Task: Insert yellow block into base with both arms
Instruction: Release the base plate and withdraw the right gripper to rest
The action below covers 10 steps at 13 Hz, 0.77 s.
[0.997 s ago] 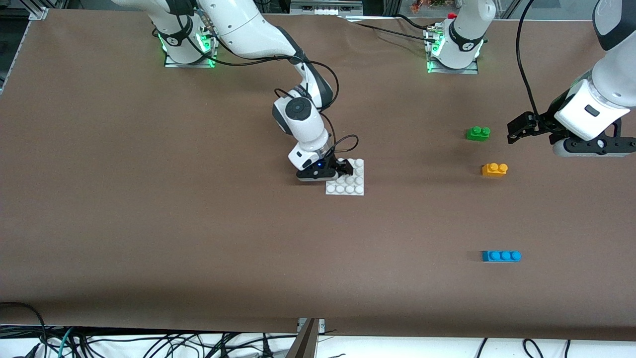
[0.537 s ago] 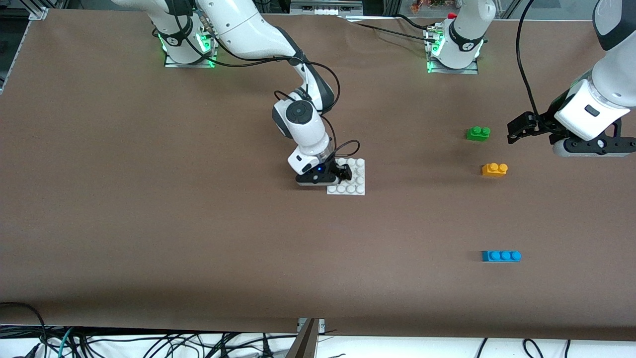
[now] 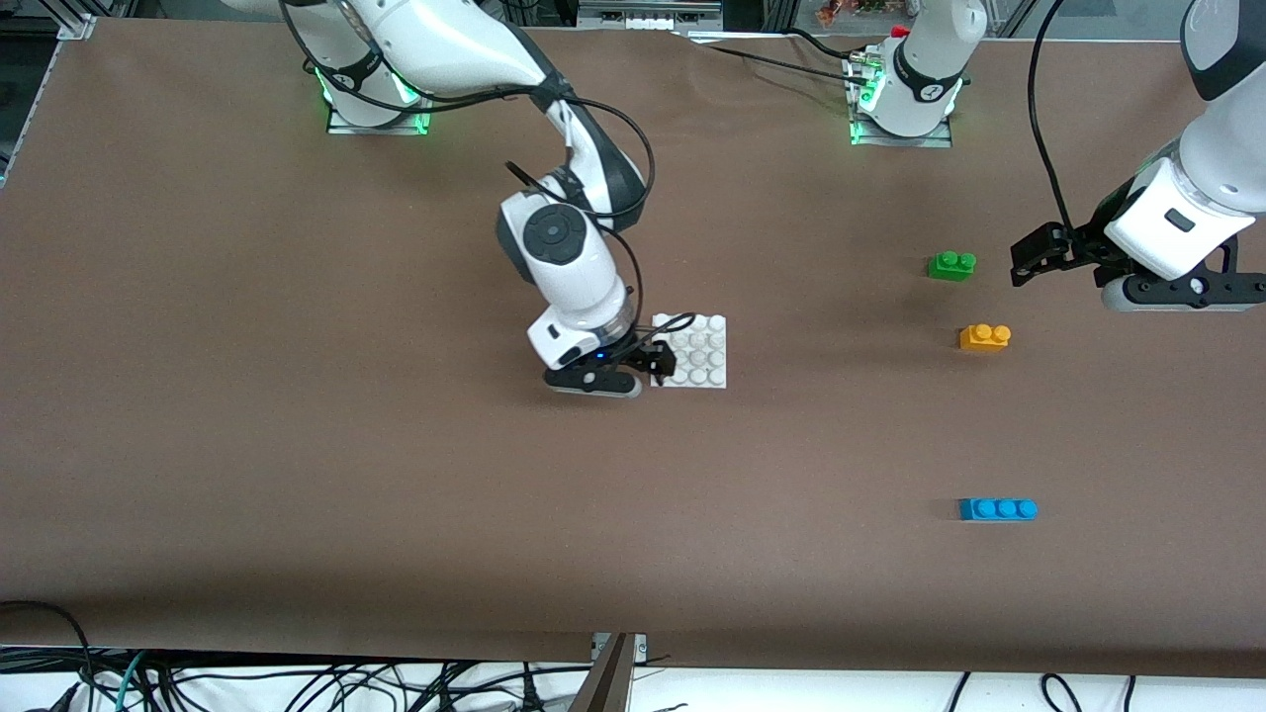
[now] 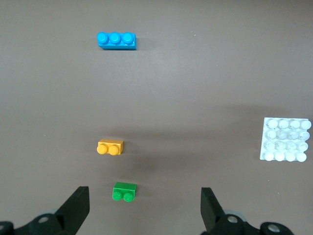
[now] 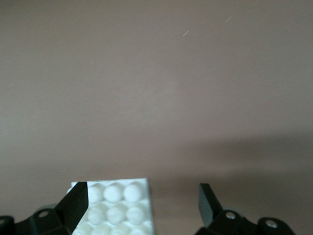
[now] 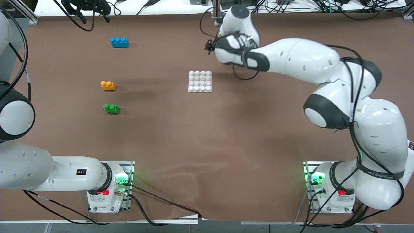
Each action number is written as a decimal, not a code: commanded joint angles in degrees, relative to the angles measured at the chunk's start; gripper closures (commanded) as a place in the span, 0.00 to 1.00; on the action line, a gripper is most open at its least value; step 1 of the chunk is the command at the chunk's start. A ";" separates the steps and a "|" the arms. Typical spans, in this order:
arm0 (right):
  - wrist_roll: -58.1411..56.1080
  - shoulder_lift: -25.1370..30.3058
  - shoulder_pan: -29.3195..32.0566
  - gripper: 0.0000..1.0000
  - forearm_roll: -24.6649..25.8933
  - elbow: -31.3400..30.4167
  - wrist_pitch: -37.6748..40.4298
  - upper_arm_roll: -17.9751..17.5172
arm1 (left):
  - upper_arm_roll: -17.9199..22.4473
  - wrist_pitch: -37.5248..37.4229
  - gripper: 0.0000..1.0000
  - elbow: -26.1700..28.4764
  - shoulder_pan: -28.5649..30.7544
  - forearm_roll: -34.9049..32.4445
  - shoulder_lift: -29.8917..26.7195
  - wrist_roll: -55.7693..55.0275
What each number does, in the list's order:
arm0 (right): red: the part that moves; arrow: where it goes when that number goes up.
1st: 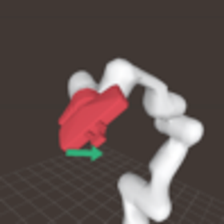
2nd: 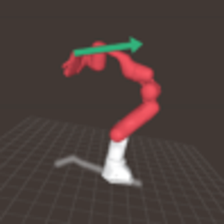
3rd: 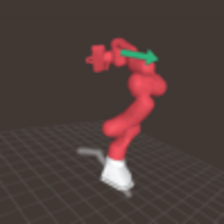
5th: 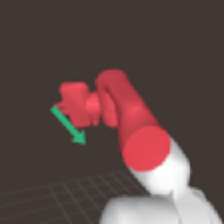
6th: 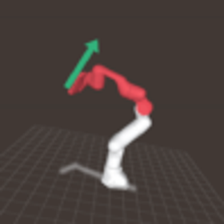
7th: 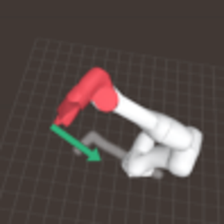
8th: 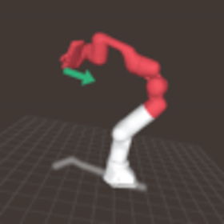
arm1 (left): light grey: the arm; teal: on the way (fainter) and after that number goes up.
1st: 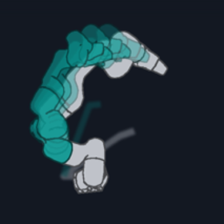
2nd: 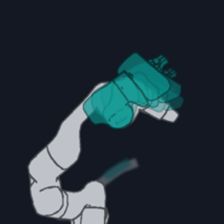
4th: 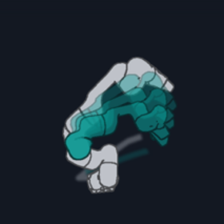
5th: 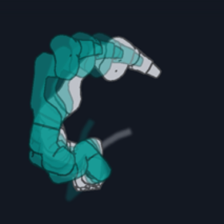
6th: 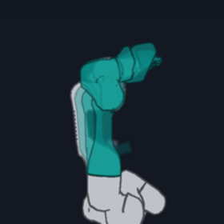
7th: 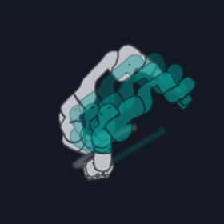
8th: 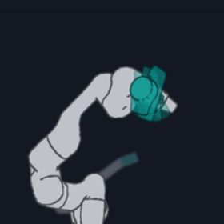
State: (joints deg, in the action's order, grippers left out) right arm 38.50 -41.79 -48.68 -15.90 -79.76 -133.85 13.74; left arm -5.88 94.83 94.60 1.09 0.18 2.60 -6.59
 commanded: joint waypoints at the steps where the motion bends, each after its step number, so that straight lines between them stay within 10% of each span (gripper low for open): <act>1: -7.10 9.14 4.71 0.00 -0.10 -4.86 8.75 0.23 | -0.01 -0.88 0.00 -0.29 0.41 0.70 -0.49 0.00; 10: -28.64 35.27 28.79 0.00 6.40 -12.17 40.14 -0.29 | -0.10 -0.88 0.00 -0.29 0.41 0.70 -0.49 -0.09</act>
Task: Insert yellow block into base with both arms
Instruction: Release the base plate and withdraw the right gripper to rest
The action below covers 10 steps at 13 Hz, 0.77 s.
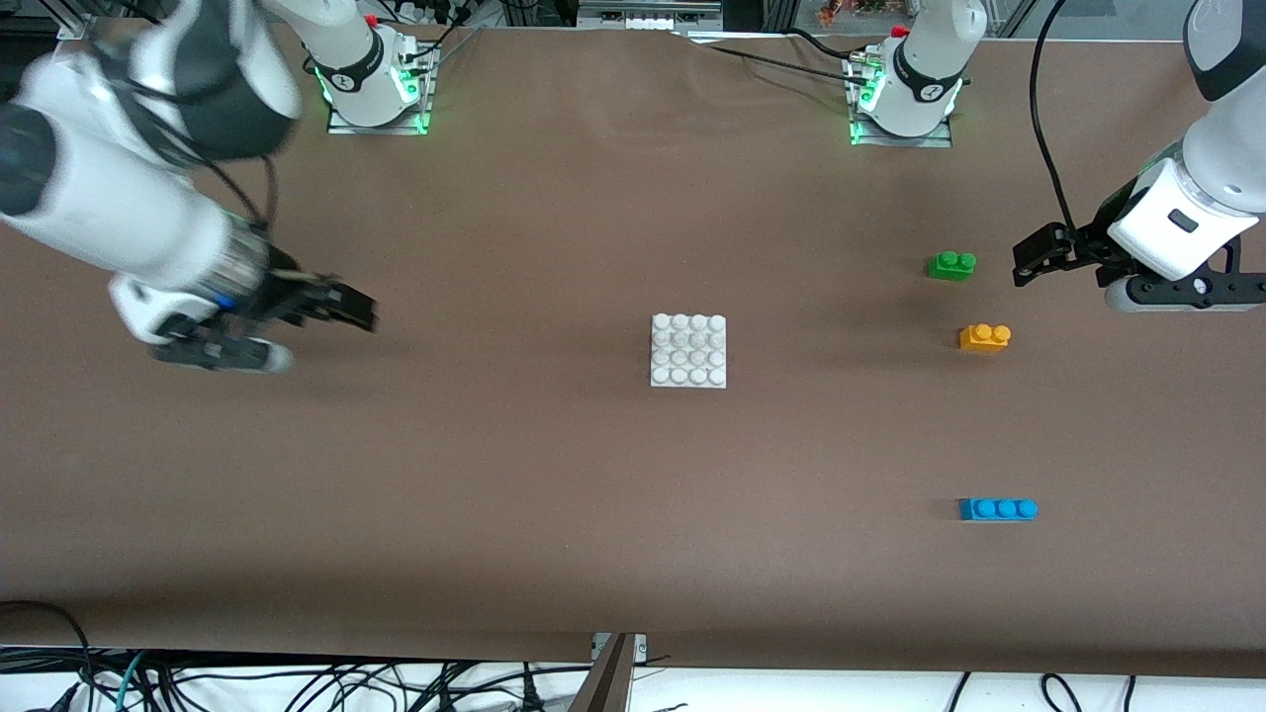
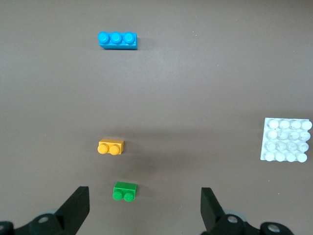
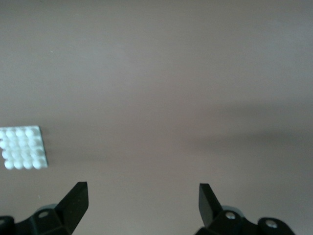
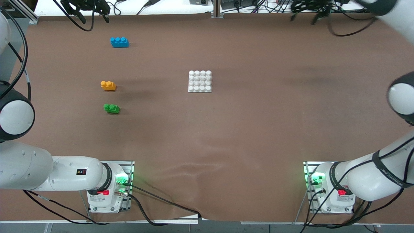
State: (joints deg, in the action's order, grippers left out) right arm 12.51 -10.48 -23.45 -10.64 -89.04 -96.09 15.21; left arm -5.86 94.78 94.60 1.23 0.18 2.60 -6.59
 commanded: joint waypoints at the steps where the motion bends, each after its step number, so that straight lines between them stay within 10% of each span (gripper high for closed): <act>1: -3.71 5.37 5.50 0.00 2.01 -2.90 3.87 -2.46 | -0.12 -0.83 0.00 -0.20 0.26 0.79 -0.49 -0.09; 4: -4.86 8.71 14.46 0.00 4.12 -2.90 7.84 -9.65 | -0.03 -1.44 0.00 -0.03 0.26 0.79 -0.49 -0.09; 10: -8.46 8.90 15.10 0.00 5.88 -2.28 9.43 -9.32 | -0.03 -2.23 0.00 0.15 0.26 0.88 0.04 -0.70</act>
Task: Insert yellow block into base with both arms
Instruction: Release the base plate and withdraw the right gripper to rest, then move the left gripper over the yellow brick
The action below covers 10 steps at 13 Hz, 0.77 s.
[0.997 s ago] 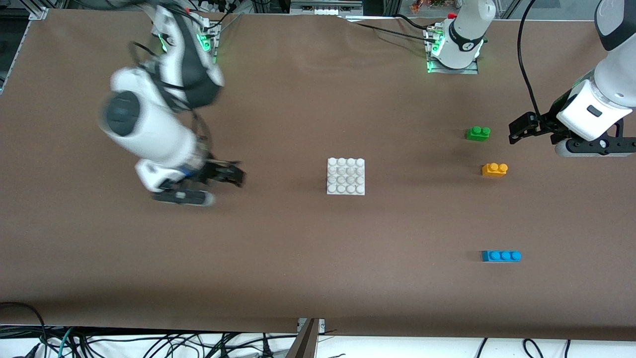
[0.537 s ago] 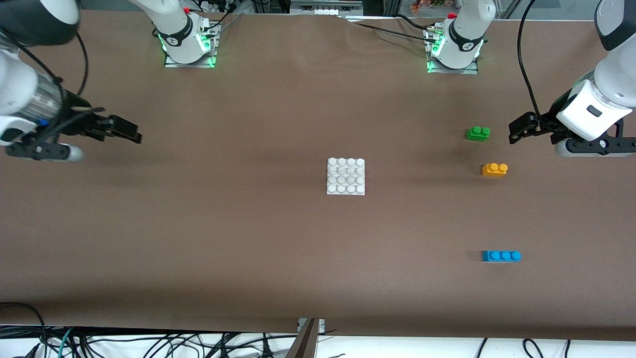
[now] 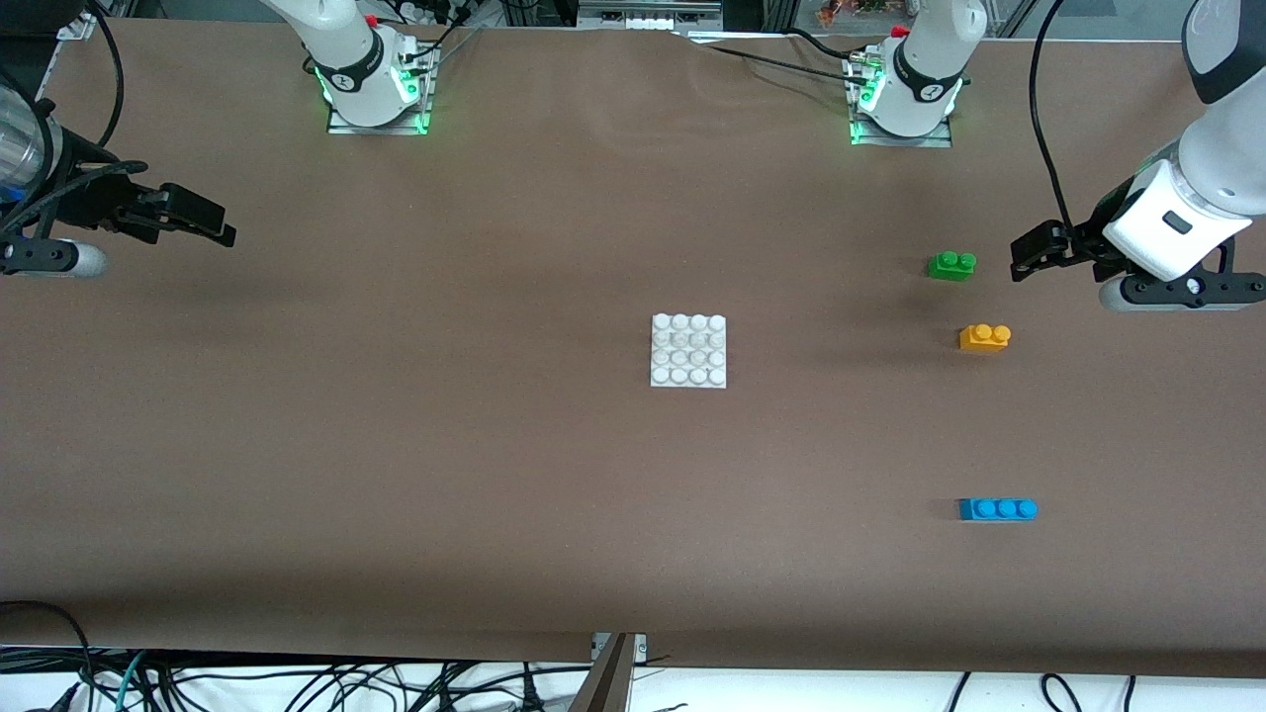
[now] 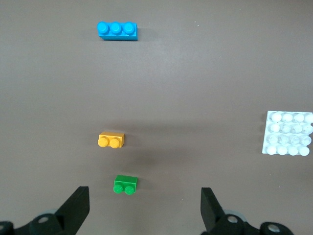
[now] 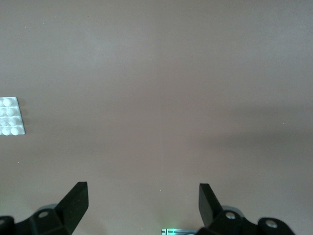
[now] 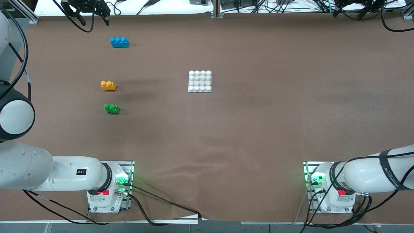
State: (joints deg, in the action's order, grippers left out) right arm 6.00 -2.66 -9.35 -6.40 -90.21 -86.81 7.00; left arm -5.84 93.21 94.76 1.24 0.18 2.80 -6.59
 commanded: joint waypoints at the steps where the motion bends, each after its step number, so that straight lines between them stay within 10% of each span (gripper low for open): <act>1: -2.56 0.99 1.00 0.00 3.91 -1.02 -0.02 -1.29 | -0.05 -1.10 0.00 0.16 0.25 0.88 -0.16 -0.70; 10: -4.50 -0.24 0.64 0.00 5.34 2.49 0.24 -1.29 | 0.39 10.38 0.00 5.06 6.14 -0.96 7.22 3.50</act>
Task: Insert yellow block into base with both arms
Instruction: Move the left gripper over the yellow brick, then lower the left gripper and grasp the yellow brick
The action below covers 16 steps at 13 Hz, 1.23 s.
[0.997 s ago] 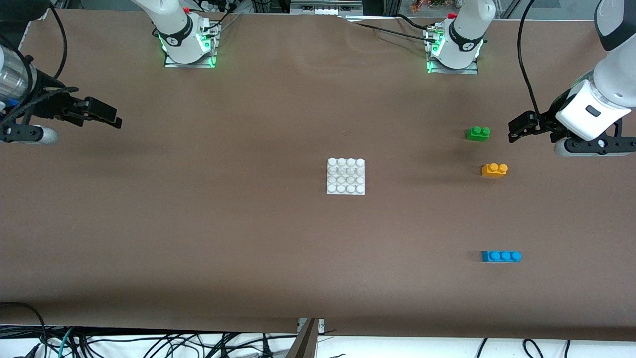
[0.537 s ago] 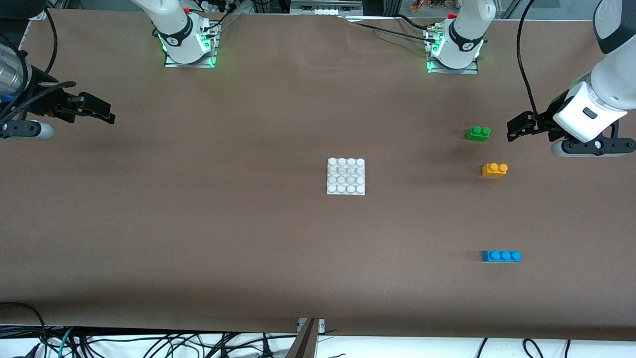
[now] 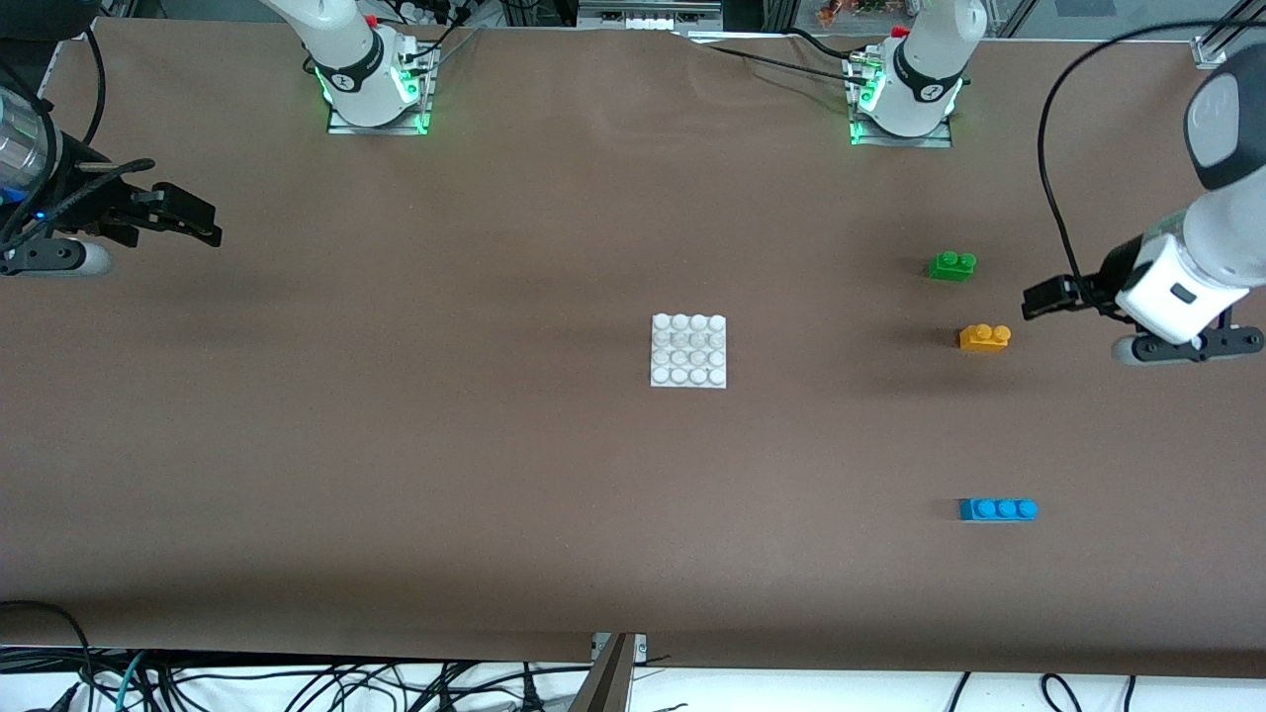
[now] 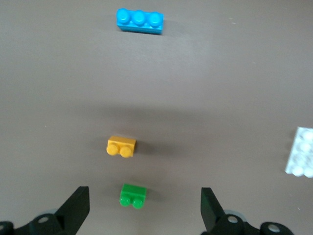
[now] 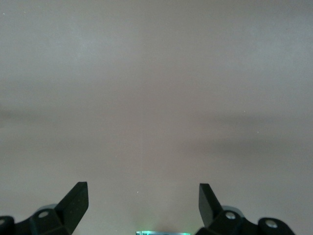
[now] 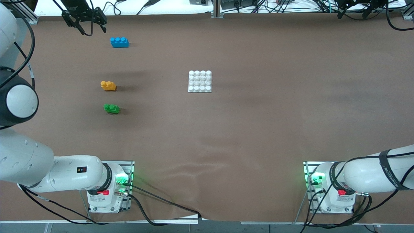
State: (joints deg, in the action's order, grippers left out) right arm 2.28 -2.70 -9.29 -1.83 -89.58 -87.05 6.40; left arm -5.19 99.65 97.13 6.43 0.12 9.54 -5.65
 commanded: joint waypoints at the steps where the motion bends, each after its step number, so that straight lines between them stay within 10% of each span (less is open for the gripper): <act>1: -0.61 -0.29 0.59 0.00 0.78 1.87 0.47 -0.60 | -0.26 7.37 0.00 5.49 2.17 -1.17 0.22 4.48; 10: 0.45 -0.82 0.51 0.00 2.17 1.69 0.12 -0.86 | -0.35 37.09 0.00 33.28 3.32 -9.35 -0.05 6.00; 16: -0.34 -0.82 0.59 0.00 2.80 1.60 0.30 -0.77 | -0.44 43.69 0.00 35.75 6.38 -12.59 2.14 6.87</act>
State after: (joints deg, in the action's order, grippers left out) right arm 2.35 -3.34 -9.27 0.22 -88.85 -87.10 6.08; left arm -5.32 140.65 131.81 10.70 -10.09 11.62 -0.46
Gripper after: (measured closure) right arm 0.000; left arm 0.000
